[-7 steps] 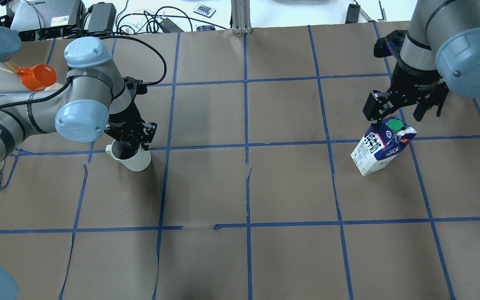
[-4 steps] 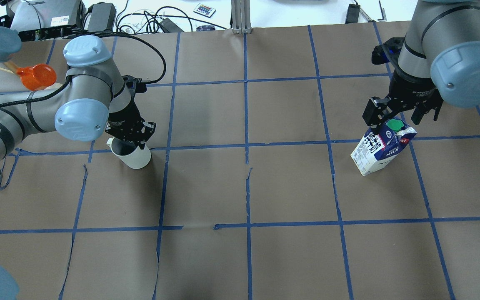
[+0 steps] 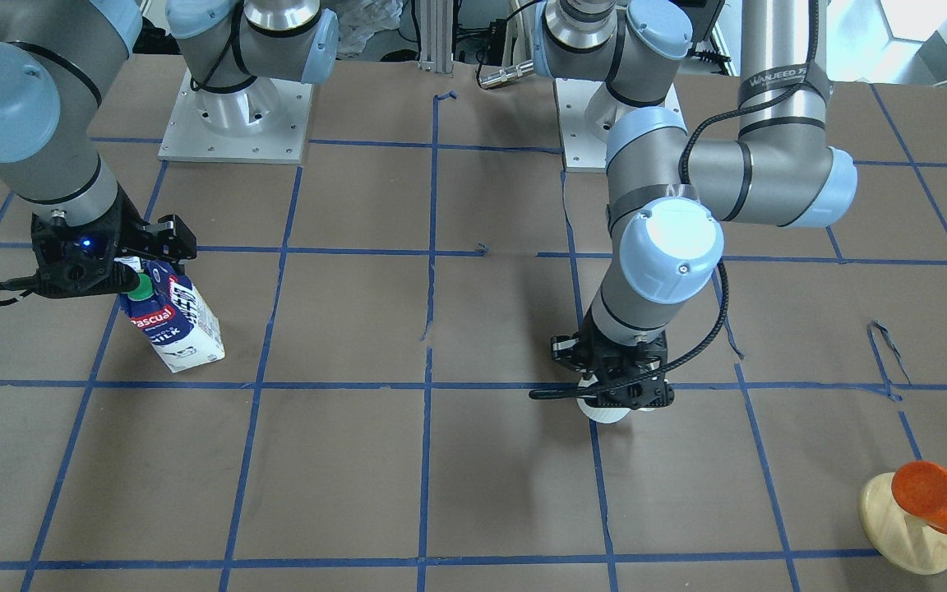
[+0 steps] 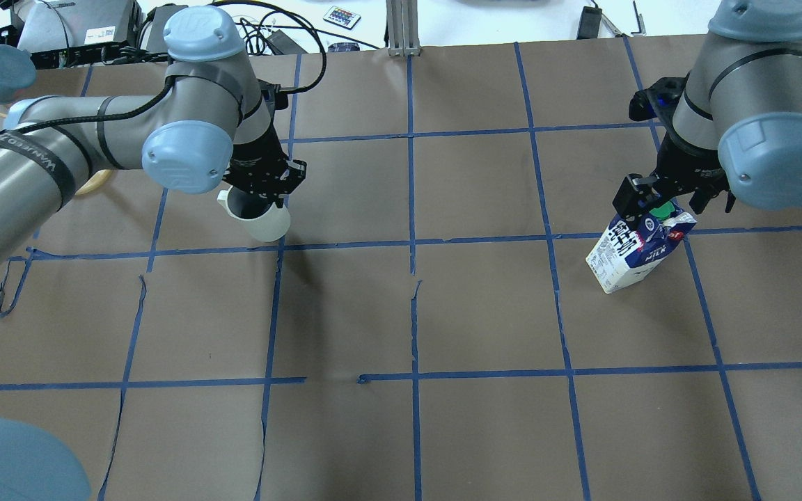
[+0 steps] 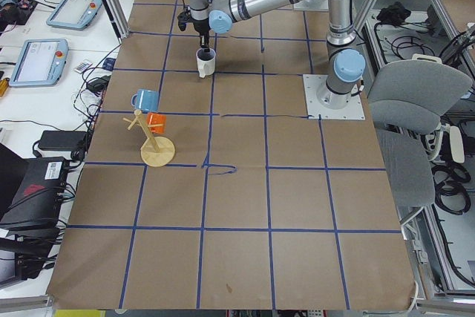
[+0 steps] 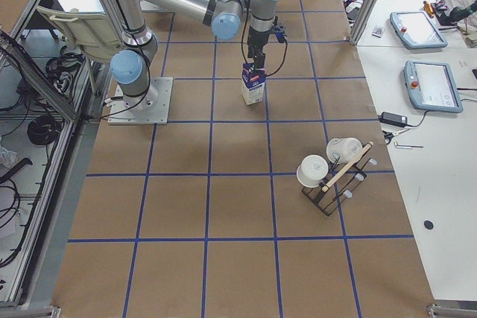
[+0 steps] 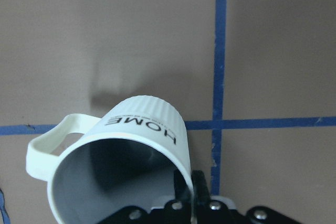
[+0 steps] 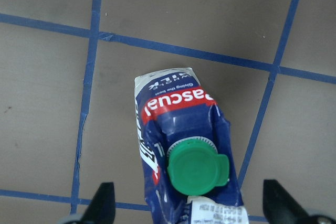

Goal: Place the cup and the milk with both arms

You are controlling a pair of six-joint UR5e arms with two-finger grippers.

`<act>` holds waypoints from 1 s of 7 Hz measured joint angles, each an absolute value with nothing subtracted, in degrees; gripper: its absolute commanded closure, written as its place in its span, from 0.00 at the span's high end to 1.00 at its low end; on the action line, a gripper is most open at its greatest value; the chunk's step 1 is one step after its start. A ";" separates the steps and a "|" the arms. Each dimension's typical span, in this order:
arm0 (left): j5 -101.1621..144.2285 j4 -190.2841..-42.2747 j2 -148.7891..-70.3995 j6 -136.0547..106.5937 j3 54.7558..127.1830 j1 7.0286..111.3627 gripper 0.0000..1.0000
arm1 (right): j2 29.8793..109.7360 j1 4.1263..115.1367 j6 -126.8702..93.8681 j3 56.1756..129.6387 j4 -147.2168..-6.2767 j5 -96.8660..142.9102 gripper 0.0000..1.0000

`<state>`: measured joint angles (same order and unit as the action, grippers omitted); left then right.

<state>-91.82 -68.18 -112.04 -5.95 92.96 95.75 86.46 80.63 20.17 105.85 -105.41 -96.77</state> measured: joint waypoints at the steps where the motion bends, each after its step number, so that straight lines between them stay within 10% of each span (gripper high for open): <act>1: -91.85 -68.49 -114.56 -10.95 89.73 99.16 0.00 | 86.43 80.55 21.12 106.60 -107.76 -96.59 0.98; 7: -91.31 -73.07 -130.86 -28.71 65.36 111.48 0.00 | 86.02 80.51 23.26 108.80 -113.51 -96.57 0.83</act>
<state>-91.31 -73.07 -130.86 -28.71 65.36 111.48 86.02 80.51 23.26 108.80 -113.51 -96.57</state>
